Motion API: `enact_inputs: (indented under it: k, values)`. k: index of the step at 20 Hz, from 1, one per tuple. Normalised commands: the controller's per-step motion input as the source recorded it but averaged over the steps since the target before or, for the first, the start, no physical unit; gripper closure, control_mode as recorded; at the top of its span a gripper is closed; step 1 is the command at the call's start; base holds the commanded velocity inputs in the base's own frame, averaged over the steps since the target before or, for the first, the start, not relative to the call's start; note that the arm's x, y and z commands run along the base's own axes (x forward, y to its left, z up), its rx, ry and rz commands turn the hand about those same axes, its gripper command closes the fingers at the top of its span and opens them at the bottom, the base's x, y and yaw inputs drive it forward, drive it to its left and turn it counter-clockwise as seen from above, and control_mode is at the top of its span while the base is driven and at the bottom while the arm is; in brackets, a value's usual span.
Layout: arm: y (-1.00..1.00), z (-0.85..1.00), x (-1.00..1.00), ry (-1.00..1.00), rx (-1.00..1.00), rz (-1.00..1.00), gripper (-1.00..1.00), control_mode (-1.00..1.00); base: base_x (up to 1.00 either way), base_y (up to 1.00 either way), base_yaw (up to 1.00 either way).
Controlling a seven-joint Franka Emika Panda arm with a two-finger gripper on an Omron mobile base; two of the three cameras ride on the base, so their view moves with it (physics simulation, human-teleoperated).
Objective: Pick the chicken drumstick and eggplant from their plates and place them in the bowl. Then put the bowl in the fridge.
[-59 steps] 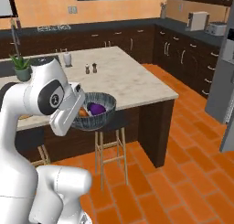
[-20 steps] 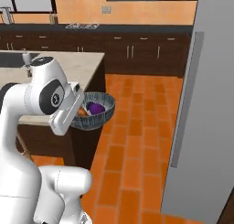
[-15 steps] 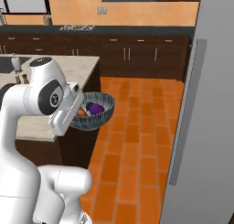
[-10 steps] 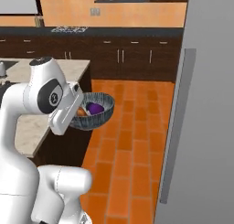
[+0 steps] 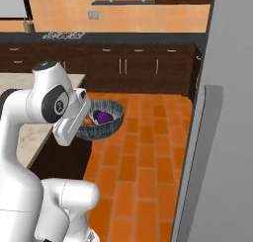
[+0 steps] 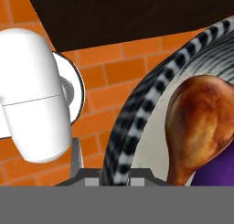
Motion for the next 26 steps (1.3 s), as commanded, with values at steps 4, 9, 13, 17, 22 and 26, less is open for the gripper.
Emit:
enact_inputs:
  k: [4,9,13,17,22,26]
  values:
    - [0.00,0.00,0.00,0.00,0.00,0.00,1.00,1.00,0.98,-0.01,-0.05]
    - [0.00,0.00,0.00,0.00,0.00,0.00,1.00,1.00,0.98,-0.03,-0.06]
    - [0.00,0.00,0.00,0.00,0.00,0.00,1.00,1.00,0.74,-0.03,-0.22]
    - [0.00,0.00,0.00,0.00,0.00,0.00,1.00,1.00,0.05,-0.02,-0.81]
    - [0.00,0.00,0.00,0.00,0.00,0.00,1.00,1.00,0.00,0.00,-0.93]
    - [0.00,0.00,0.00,0.00,0.00,0.00,1.00,1.00,0.19,0.23,-0.75]
